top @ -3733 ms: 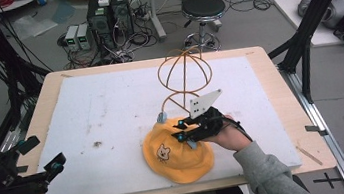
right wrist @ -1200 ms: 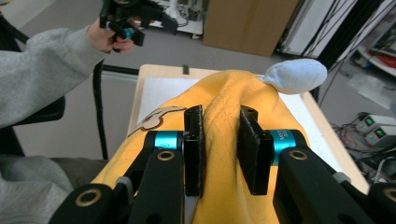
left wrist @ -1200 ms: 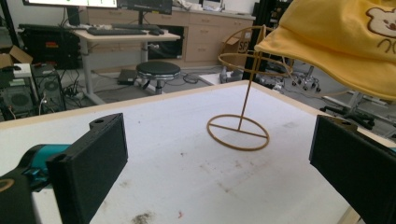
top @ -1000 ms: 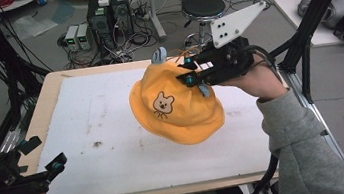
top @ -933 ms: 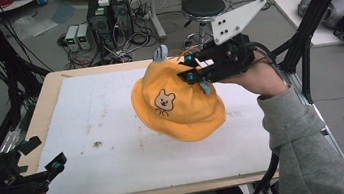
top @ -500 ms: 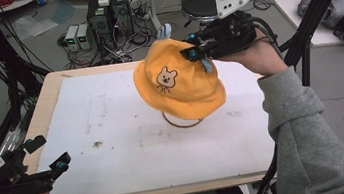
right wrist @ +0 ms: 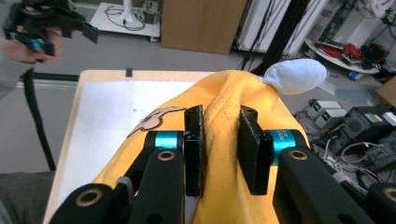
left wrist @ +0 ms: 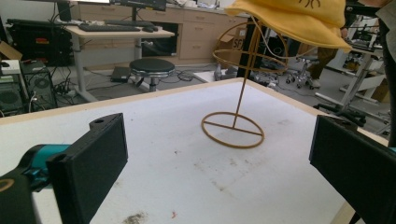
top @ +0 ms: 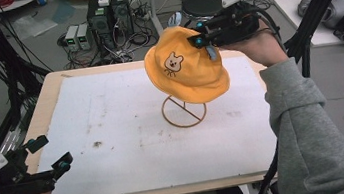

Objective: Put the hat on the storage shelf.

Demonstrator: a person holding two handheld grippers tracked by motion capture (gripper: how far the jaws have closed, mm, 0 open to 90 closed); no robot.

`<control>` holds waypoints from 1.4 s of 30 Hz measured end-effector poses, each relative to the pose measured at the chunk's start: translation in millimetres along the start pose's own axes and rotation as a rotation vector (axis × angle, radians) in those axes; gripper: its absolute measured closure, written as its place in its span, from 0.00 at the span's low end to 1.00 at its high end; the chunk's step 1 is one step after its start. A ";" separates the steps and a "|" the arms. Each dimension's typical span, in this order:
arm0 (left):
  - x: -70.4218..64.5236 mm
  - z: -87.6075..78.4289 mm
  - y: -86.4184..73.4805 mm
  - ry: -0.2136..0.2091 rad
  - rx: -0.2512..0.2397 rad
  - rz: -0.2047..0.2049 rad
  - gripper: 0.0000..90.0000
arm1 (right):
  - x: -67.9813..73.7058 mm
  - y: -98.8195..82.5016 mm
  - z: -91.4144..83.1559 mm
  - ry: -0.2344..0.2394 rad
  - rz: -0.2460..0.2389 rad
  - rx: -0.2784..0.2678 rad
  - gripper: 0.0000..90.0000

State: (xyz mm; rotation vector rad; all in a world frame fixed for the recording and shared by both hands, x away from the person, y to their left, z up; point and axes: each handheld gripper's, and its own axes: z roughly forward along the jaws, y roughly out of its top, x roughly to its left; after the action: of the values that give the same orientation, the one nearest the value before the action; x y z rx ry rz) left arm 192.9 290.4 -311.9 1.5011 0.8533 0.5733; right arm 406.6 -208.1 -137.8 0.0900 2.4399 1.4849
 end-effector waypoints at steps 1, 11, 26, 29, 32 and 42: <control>0.0 0.0 0.0 0.000 0.000 -0.002 0.05 | -1.3 -1.3 1.4 -0.007 0.005 0.008 0.82; 1.8 -3.8 0.5 0.007 -0.007 -0.007 0.05 | -13.1 -12.2 17.3 -0.044 0.024 0.058 0.82; 1.8 -2.0 -0.2 0.007 -0.003 -0.006 0.05 | -22.7 -38.3 35.7 -0.065 0.049 0.103 0.82; 1.9 -2.5 -0.2 0.008 -0.003 -0.007 0.05 | -24.1 -41.7 37.9 -0.071 0.060 0.093 0.82; 2.3 -3.1 -0.1 0.009 -0.005 -0.008 0.05 | -26.1 -47.8 42.5 -0.080 0.069 0.090 0.82; 2.7 -2.7 -0.5 0.013 0.001 -0.007 0.05 | -32.2 -64.0 53.2 -0.090 0.109 0.062 0.82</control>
State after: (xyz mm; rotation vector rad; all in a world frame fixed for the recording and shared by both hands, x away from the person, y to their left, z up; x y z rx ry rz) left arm 192.4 294.2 -312.4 1.4964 0.8684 0.5782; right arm 457.8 -198.7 -210.3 0.3009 2.4439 1.4163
